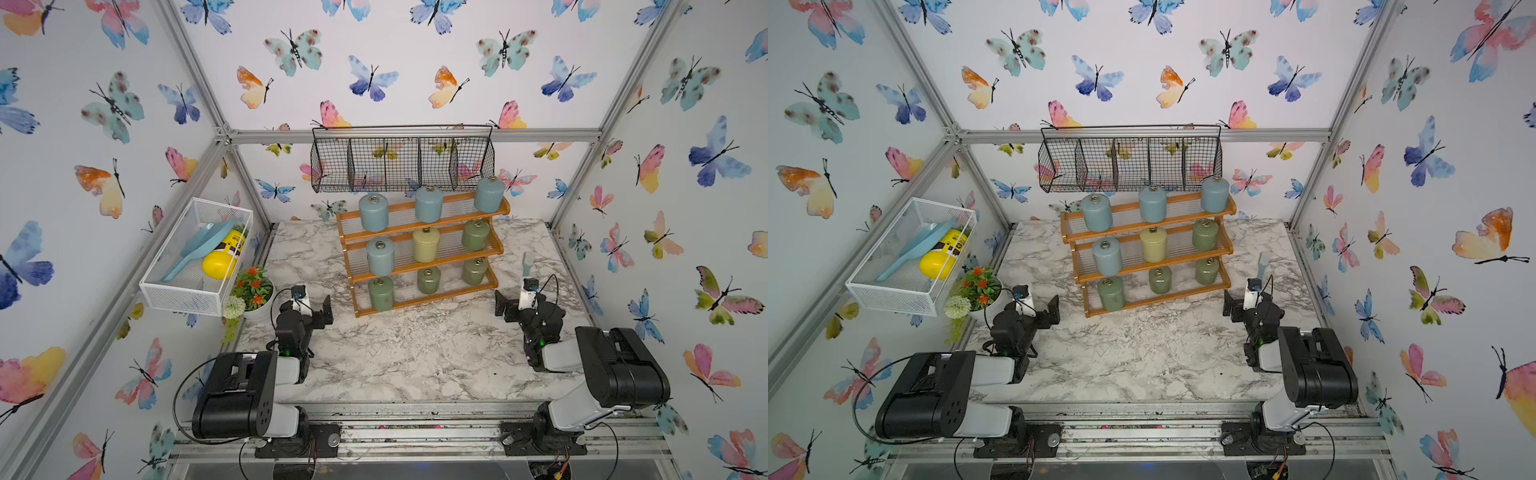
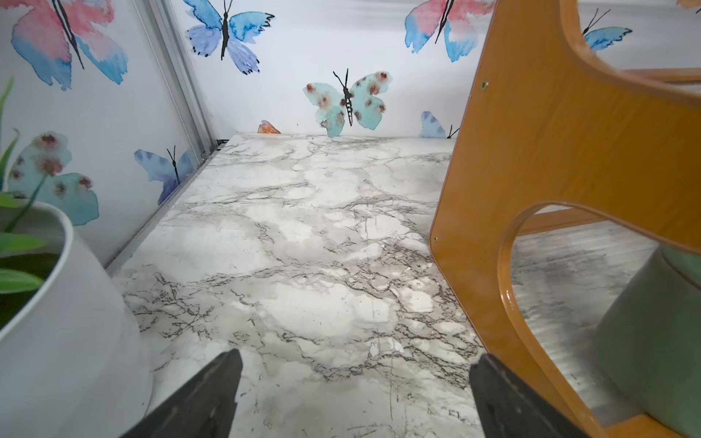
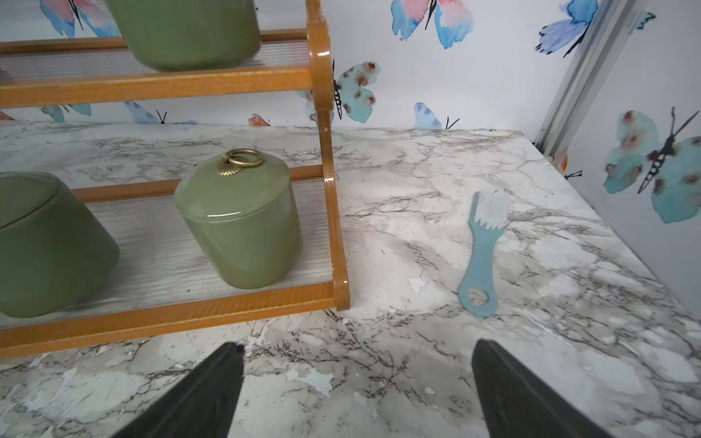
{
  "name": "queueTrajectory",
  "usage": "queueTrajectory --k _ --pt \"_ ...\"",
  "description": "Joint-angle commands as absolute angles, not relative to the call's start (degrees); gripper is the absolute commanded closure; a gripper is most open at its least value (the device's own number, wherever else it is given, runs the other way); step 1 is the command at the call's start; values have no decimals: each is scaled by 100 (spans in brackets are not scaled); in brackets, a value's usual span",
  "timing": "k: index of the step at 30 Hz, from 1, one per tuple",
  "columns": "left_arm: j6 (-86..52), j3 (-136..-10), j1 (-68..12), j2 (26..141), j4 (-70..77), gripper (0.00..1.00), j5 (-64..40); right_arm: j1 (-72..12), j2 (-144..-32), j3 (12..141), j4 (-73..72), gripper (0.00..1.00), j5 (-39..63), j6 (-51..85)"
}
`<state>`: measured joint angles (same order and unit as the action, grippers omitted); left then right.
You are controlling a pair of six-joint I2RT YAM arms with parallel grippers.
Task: Remove the tea canisters from the shelf
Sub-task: Pick up the tea canister from the shelf.
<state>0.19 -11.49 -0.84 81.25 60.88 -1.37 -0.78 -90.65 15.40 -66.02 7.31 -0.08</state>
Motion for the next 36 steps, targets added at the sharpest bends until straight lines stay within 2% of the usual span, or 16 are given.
queueTrajectory --k 1,27,29,32,36 --pt "0 -1238 -79 8068 6090 2 -101 -79 -9070 1591 -6662 0 694 -36" --pt "32 -1193 -84 7800 6089 2 -141 -79 -8935 1495 -6819 0 701 -49" --pt "-105 -1526 -83 7235 4860 1 -170 -82 -8519 1606 -6296 0 616 11" --pt "-149 -2343 -114 6541 2602 2 -284 -79 -7749 2109 -4472 0 639 250" --pt "-221 -2415 -228 5616 1891 2 -395 -81 -6932 2191 -3694 0 1076 393"
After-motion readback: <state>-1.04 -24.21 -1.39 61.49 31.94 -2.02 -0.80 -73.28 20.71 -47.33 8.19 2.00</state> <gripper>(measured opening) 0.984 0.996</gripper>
